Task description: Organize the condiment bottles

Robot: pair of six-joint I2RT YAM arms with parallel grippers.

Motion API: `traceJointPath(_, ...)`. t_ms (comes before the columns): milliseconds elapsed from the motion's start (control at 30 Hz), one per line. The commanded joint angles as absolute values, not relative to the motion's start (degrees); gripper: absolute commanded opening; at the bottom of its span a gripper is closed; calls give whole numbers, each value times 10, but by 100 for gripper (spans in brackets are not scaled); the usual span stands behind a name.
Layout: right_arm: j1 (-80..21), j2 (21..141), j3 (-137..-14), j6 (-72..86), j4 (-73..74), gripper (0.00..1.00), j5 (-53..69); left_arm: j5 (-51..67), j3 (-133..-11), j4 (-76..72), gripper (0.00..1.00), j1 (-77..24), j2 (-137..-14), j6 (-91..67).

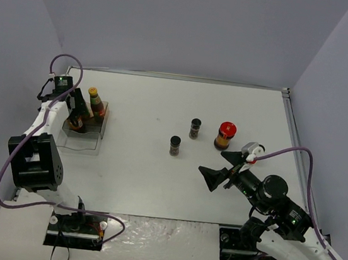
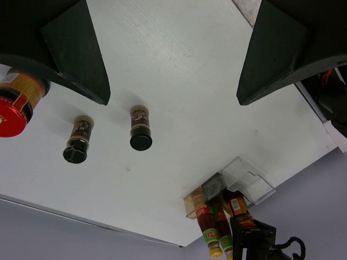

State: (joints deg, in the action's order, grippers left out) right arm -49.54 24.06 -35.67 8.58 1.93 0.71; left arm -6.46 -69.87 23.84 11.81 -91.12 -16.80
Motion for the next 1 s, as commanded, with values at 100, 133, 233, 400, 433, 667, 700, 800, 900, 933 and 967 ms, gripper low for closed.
traceJointPath(100, -496, 254, -357, 90, -27, 100, 0, -91, -720, 162, 34, 120, -897, -171)
traceJointPath(133, -496, 257, -358, 93, -27, 100, -6, -92, -719, 163, 40, 120, -898, -172)
traceJointPath(233, -496, 270, -365, 103, -27, 100, -33, -92, -719, 171, 59, 120, -898, -175)
traceJointPath(400, -496, 306, -386, 126, -23, 100, -97, -86, -721, 194, 87, 119, -889, -189)
traceJointPath(433, -496, 315, -393, 132, -19, 100, -116, -87, -722, 199, 91, 120, -884, -192)
traceJointPath(667, -495, 412, -452, 159, 9, 100, -242, -84, -733, 255, 97, 119, -827, -202)
traceJointPath(700, -494, 431, -461, 160, 14, 100, -267, -81, -736, 270, 97, 119, -815, -205)
traceJointPath(800, -480, 486, -490, 160, 20, 100, -303, -67, -735, 303, 97, 119, -775, -215)
traceJointPath(900, -442, 534, -512, 166, 24, 100, -295, -37, -715, 307, 97, 117, -731, -221)
traceJointPath(933, -407, 552, -525, 172, 24, 100, -267, -24, -700, 305, 97, 112, -702, -223)
traceJointPath(967, -380, 577, -532, 176, 23, 100, -245, -19, -692, 304, 97, 96, -684, -221)
